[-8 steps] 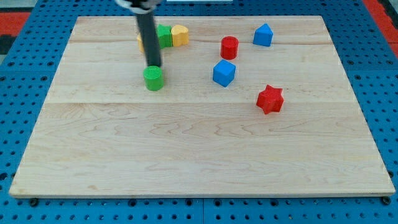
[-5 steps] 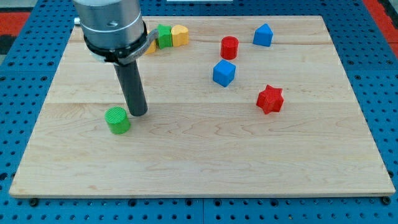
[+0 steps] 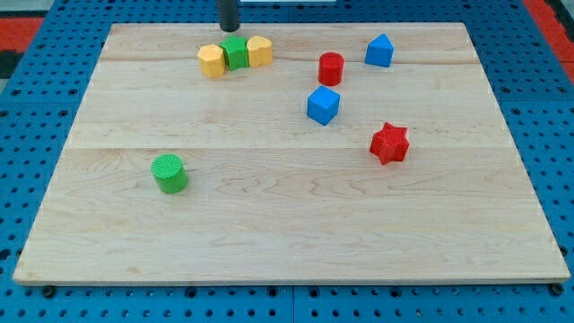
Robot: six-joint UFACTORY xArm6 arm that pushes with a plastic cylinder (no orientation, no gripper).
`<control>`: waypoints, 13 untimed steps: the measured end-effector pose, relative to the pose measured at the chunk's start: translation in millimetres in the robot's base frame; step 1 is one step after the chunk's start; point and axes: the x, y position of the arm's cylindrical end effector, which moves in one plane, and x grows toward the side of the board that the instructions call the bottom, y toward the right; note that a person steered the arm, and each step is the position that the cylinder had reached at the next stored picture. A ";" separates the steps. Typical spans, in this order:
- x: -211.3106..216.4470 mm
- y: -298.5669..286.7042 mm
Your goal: Place the yellow hexagon and green star in a horizontal line of blocks
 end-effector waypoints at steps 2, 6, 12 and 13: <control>58.3 10.8; 78.2 -14.9; 90.5 -79.7; 41.7 -73.9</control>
